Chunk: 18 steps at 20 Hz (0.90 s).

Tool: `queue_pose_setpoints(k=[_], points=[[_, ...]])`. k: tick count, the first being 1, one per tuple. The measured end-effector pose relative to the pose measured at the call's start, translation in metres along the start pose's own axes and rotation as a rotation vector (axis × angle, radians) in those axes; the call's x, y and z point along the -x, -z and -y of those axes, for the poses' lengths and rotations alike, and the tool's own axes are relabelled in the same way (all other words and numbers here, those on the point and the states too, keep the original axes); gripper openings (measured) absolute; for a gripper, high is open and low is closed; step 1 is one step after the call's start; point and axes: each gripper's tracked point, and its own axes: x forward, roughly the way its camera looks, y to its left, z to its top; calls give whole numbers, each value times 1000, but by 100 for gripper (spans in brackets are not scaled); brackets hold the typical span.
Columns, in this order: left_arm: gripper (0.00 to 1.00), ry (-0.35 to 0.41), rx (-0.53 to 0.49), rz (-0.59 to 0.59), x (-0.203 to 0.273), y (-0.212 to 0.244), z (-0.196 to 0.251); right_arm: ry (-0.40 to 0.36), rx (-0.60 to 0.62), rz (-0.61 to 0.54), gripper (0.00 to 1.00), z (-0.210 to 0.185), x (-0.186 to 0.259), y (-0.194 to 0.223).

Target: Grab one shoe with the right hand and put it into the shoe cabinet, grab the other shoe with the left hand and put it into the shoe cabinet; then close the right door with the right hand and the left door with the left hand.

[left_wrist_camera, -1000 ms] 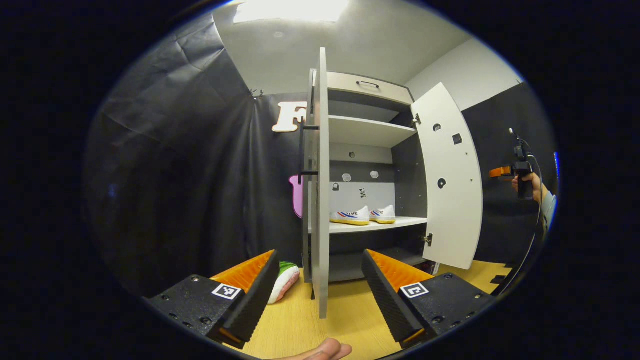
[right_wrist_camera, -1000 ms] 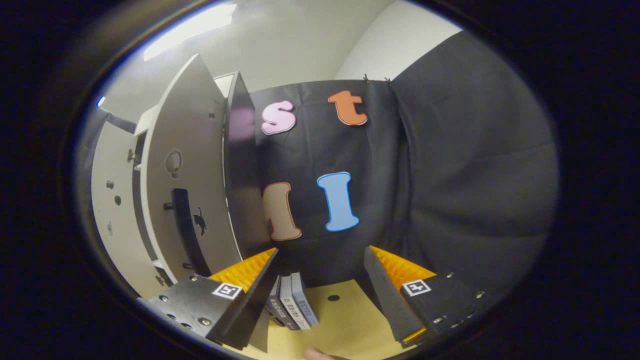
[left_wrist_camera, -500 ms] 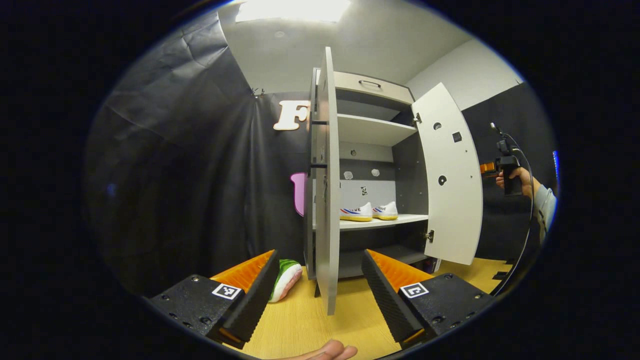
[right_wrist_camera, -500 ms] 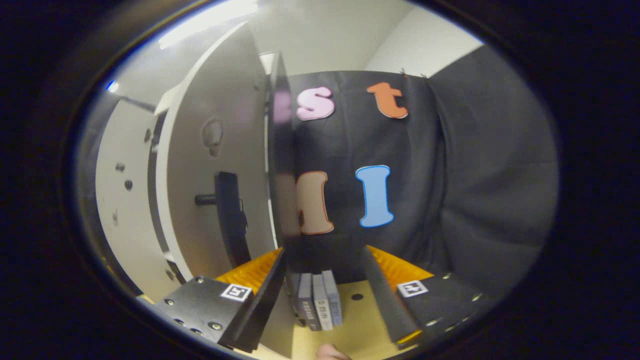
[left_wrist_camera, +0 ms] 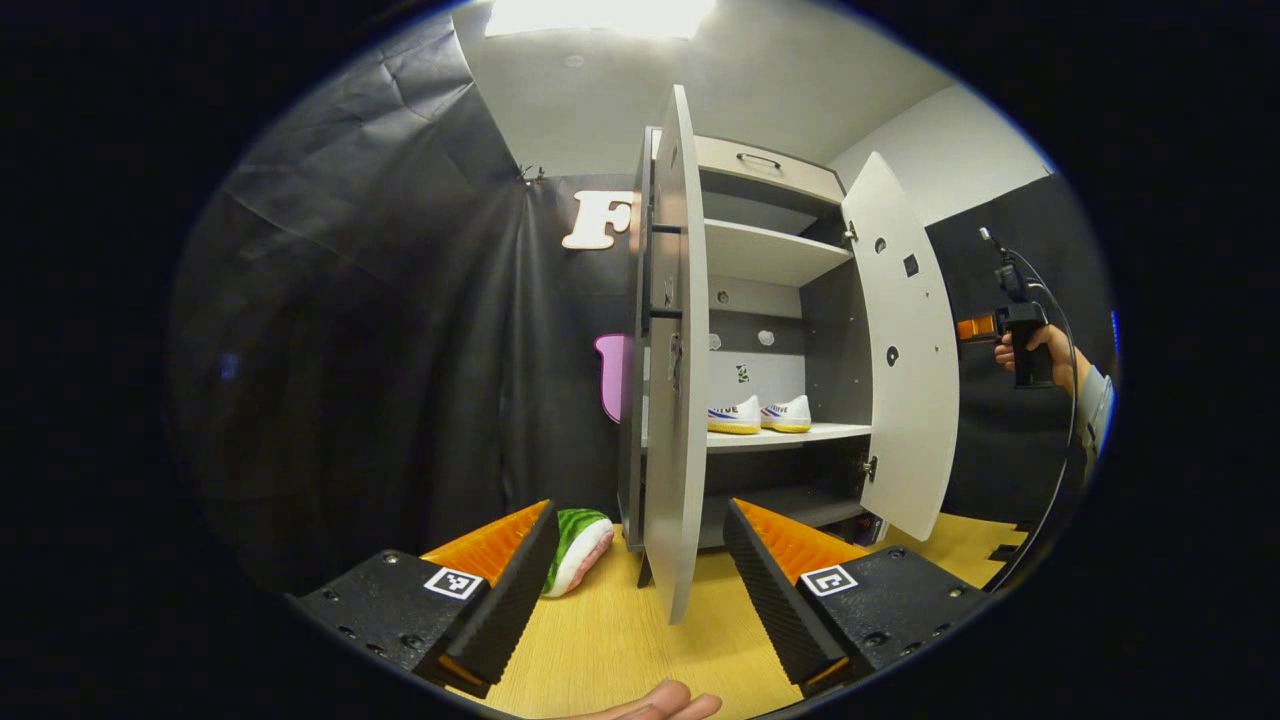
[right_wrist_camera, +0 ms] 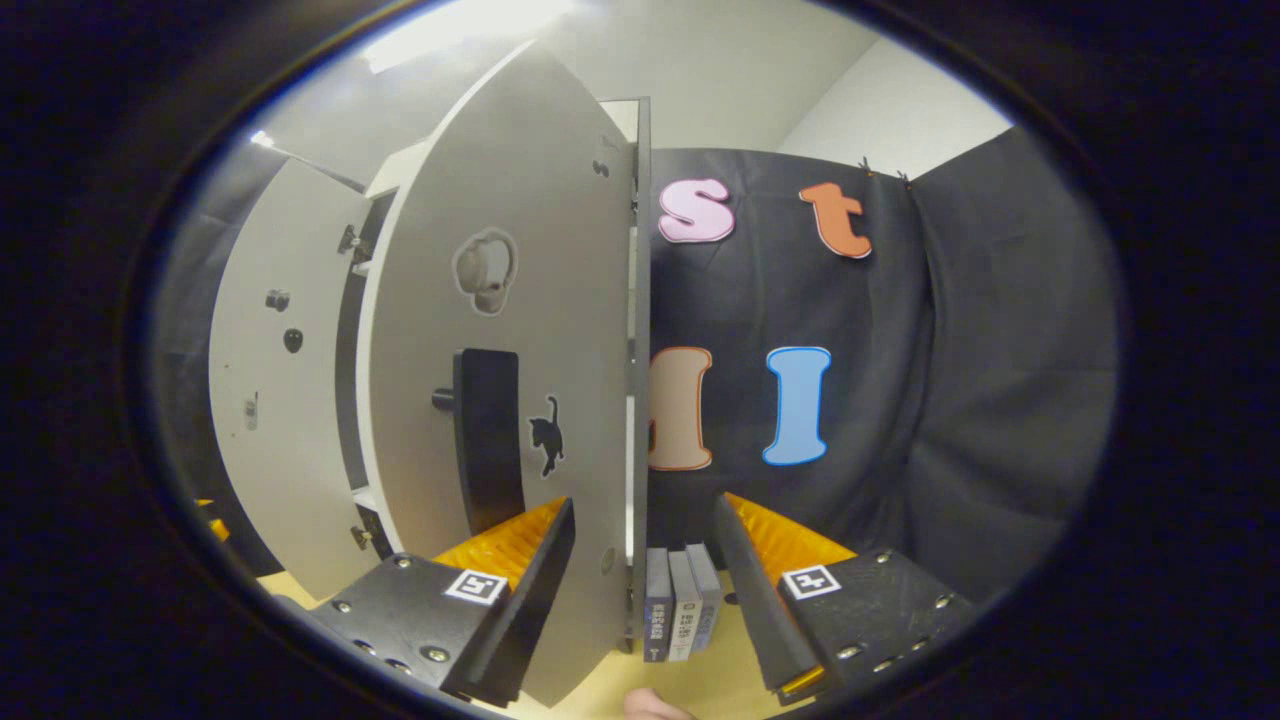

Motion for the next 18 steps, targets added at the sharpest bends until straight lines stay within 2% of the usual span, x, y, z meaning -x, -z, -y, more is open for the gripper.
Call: queue_pose_setpoints(k=[5,7,9,10,11,12,14,18], points=[[100,-25,6,-22,1,9,-13,52,2,16,85,-21,0,2],[99,-8,16,-38,1,15,-10,63,9,35,85,-34,-1,3],[99,-11,11,-62,-1,21,-13,47,-3,41,82,-57,-4,8],[99,-18,9,-71,-2,22,-14,18,-17,35,85,-73,-6,14],[100,-19,14,-77,-4,23,-16,-18,-28,18,83,-90,-5,19],[100,-21,18,-83,-6,23,-18,-43,-25,-7,86,-104,-7,28],[99,-50,7,-84,-6,20,-29,-34,-25,-14,100,-112,-2,33],[100,-104,-6,-81,-4,16,-53,-37,-31,-4,100,-128,6,42]])
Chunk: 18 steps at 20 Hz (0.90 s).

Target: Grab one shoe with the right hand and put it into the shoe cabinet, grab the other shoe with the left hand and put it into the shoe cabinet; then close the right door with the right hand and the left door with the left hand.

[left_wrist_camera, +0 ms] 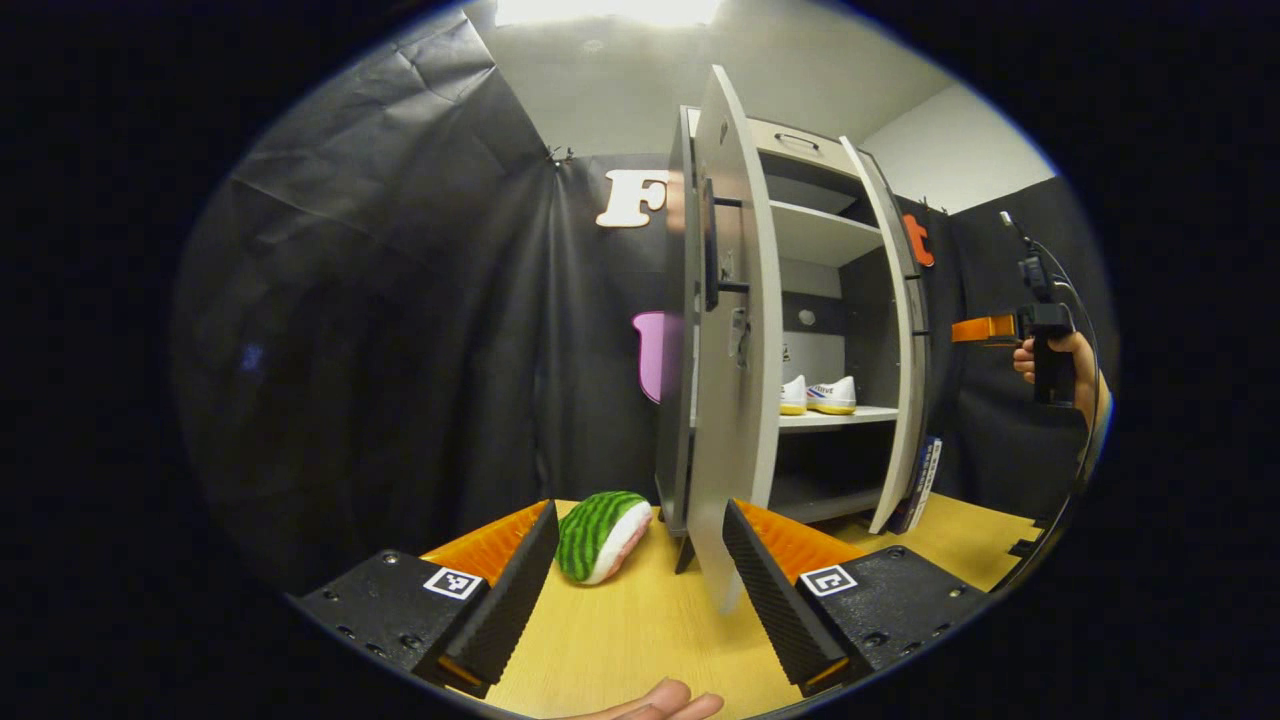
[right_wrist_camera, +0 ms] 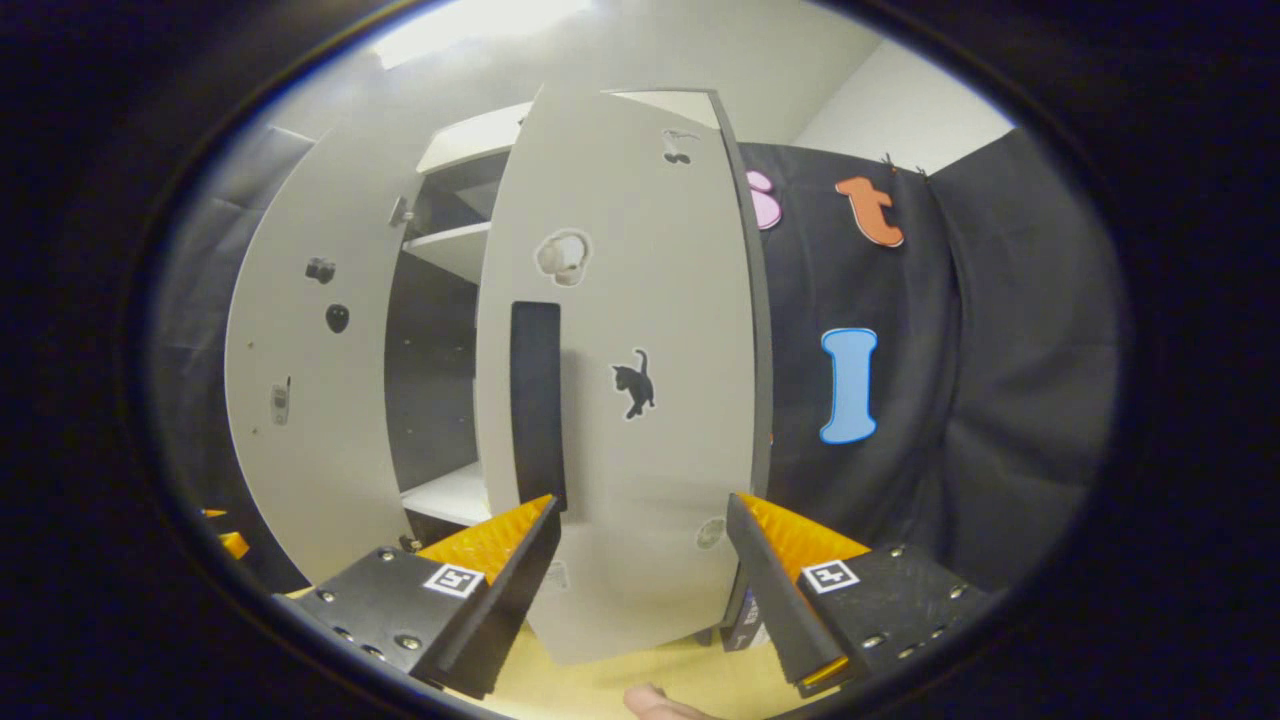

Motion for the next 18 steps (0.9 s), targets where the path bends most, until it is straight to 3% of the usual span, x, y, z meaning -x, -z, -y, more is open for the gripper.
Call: queue_pose_setpoints(k=[3,7,11,18], points=[[99,-42,32,-18,-7,-3,-19,-16,6,-14,100,-6,9,10],[100,-105,-18,-16,-26,-23,-49,1,-44,-55,100,-4,28,27],[99,-77,4,-61,-56,-33,-58,-8,-15,-53,100,-9,45,34],[99,-122,-8,-53,-106,-91,-82,-27,-66,-38,100,-15,90,39]])
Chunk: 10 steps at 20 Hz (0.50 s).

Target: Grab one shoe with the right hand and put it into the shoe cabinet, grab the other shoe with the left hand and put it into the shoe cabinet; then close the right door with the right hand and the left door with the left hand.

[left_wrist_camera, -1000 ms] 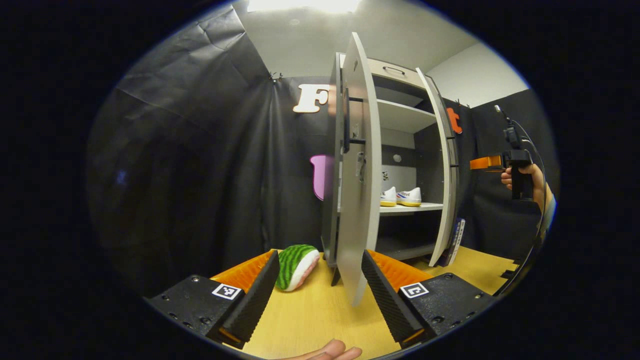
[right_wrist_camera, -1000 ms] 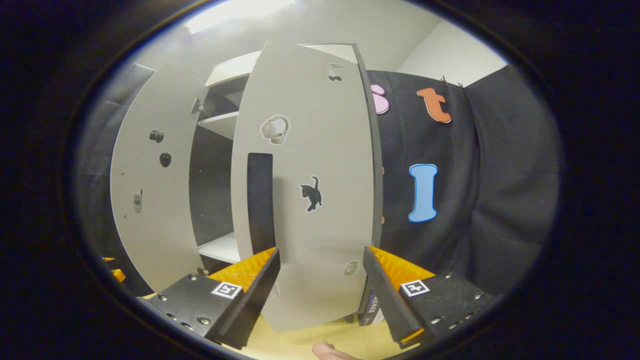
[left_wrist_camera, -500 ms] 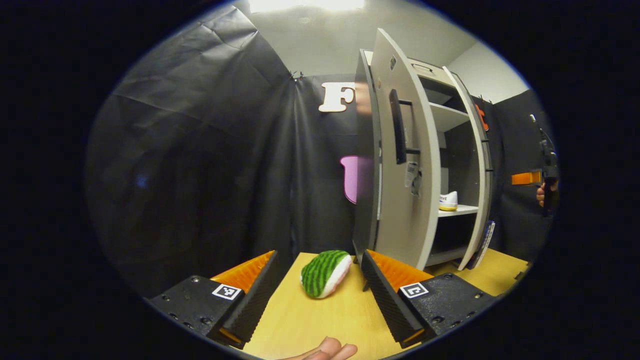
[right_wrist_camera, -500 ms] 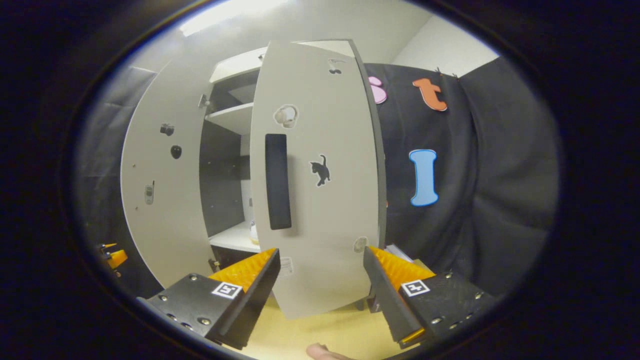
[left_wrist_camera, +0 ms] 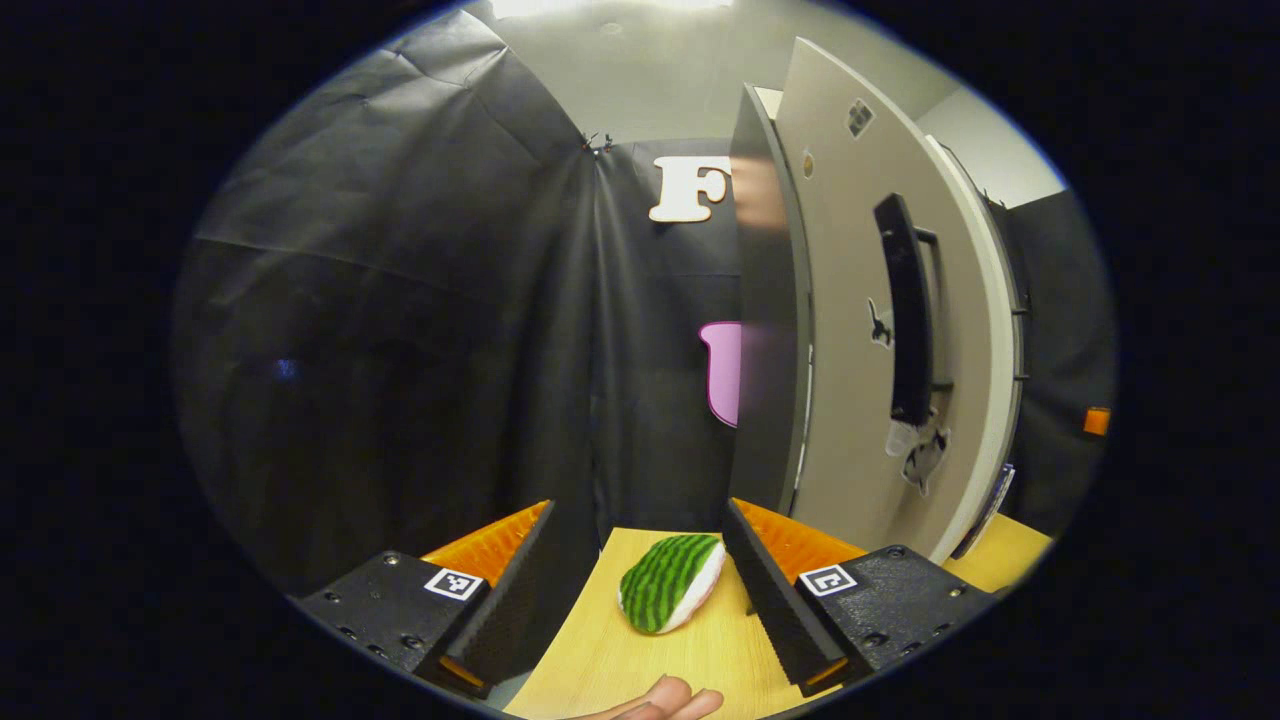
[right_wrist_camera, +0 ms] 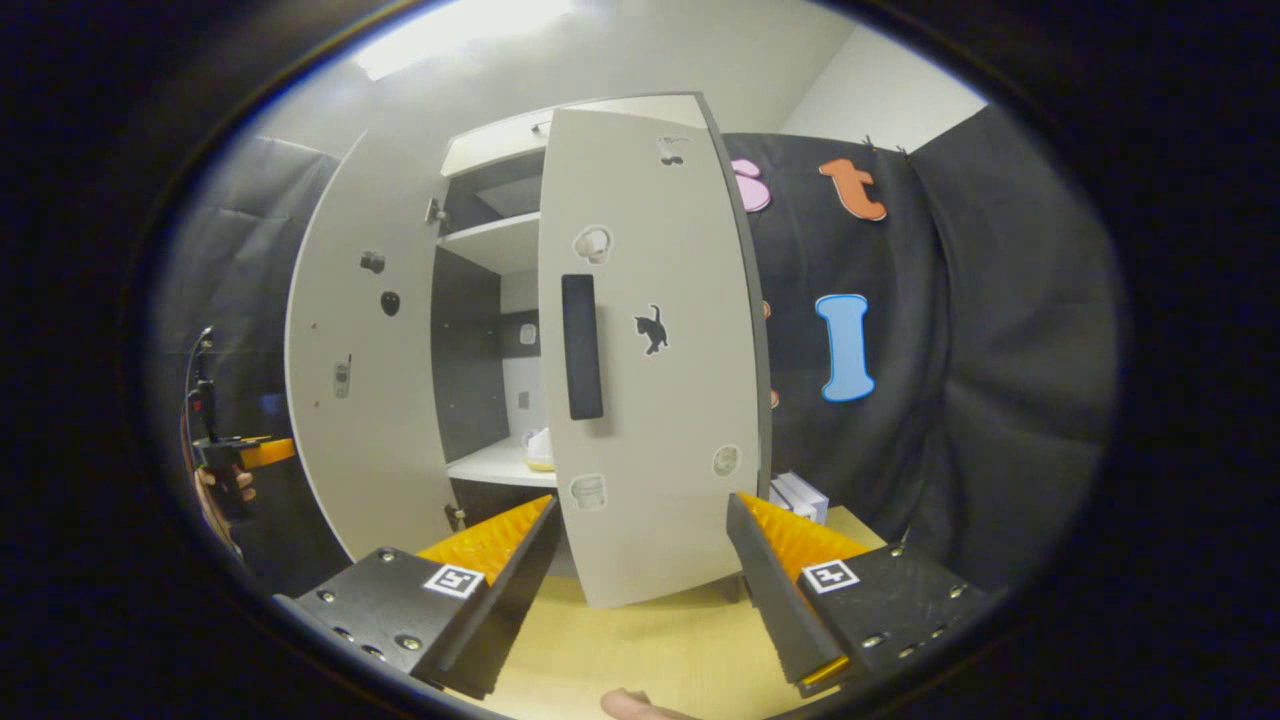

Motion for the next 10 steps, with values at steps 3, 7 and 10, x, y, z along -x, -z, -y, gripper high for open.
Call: queue_pose_setpoints(k=[3,7,10], points=[[99,1,31,-13,-9,-20,2,28,35,-1,98,10,16,4],[99,18,-37,-6,-19,-60,17,-5,37,12,99,6,30,6],[99,42,-41,-24,-19,-78,40,-31,46,15,100,3,37,9]])
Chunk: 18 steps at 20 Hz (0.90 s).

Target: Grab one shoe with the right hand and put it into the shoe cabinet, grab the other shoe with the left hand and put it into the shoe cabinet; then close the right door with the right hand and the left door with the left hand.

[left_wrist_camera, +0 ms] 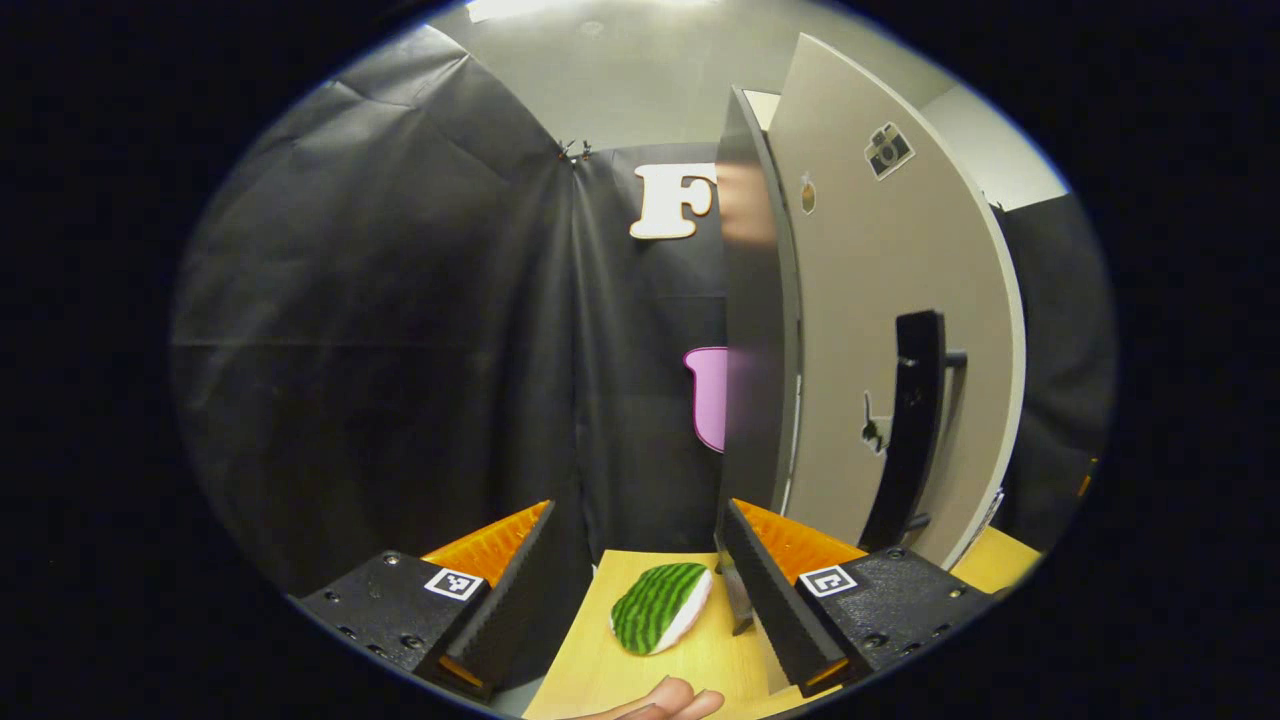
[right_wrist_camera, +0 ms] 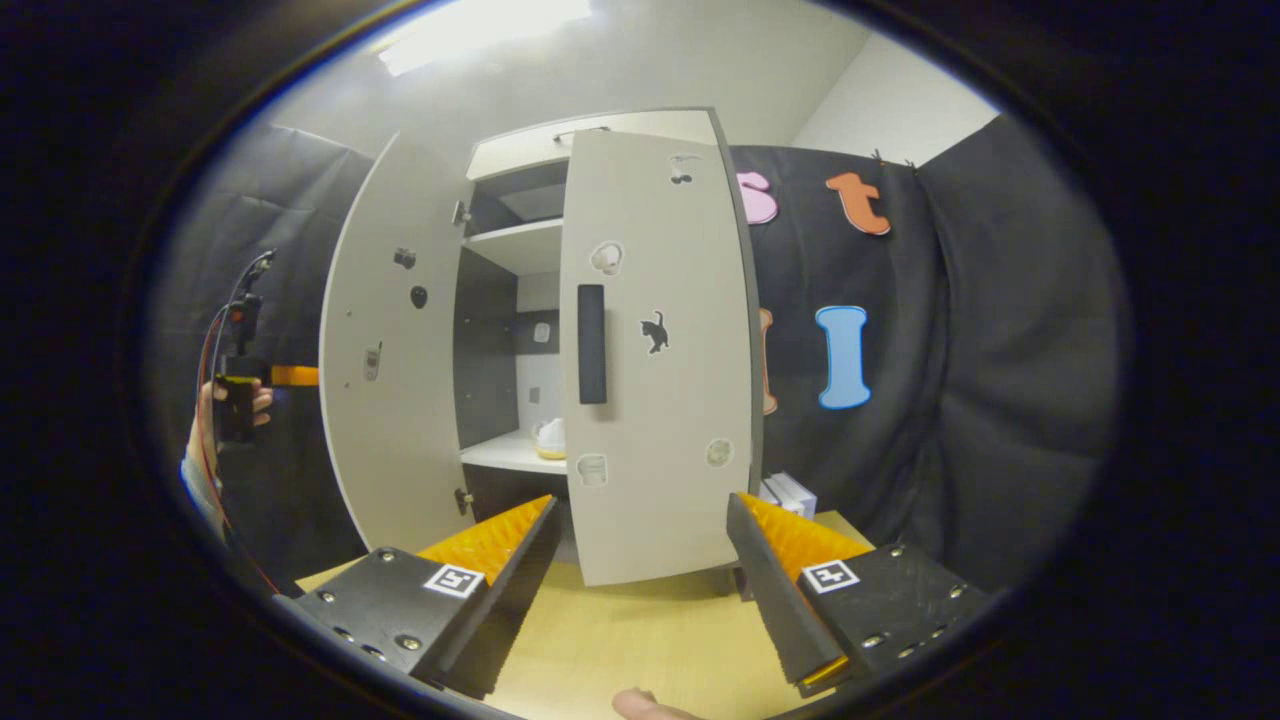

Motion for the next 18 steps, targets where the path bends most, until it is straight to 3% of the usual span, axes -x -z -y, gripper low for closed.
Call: queue_pose_setpoints(k=[3,4,6,8,18], points=[[99,53,2,-24,1,-6,40,-8,-5,5,100,1,8,2],[99,41,-10,-31,10,-7,49,-15,-14,11,100,0,11,1],[86,-23,-38,-37,5,-8,43,-35,-23,21,100,-3,19,1],[84,-49,-29,-52,8,-9,46,-44,-20,35,100,-3,25,-1],[84,62,19,-48,5,-8,91,-45,-67,66,98,2,33,-8]])
